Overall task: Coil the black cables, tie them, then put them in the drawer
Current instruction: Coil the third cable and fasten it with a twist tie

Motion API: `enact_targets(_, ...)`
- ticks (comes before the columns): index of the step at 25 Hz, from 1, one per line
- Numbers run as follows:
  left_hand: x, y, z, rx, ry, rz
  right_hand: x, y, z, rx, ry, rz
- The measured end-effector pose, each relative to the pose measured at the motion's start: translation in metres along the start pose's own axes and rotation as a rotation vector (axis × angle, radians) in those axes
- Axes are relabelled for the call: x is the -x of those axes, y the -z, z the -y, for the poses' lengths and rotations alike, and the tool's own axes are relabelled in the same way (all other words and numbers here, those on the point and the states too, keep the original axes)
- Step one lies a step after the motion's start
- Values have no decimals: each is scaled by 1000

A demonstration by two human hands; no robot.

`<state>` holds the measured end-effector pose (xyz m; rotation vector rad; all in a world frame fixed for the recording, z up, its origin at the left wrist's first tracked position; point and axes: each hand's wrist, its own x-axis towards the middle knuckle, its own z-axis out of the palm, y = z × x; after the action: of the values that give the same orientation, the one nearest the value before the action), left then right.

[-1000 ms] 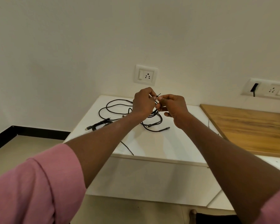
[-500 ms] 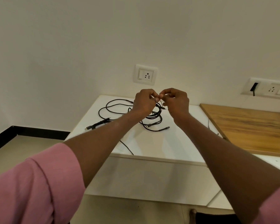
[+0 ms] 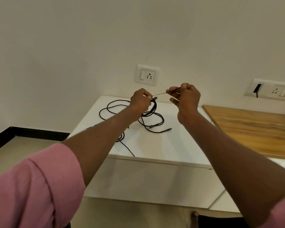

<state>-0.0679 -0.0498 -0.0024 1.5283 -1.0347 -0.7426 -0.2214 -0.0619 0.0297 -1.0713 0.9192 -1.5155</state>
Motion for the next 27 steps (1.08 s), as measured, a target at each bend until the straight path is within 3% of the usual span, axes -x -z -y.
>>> enact_targets(4,3,2,-6,197,168,141,-5,5,-12,195,-82,46)
enact_targets(10,5,5,-9,473,228,264,-8,13,-29,597,34,233)
enact_targets(14,4,9,-4,501,152,368,-4,16,-29,703,98,306)
enact_targets(17,2,15,1,470,81,411,-5,16,-26,711,146,249)
enact_targets(27,2,18,4,479,1,350,-6,19,-23,767,251,331)
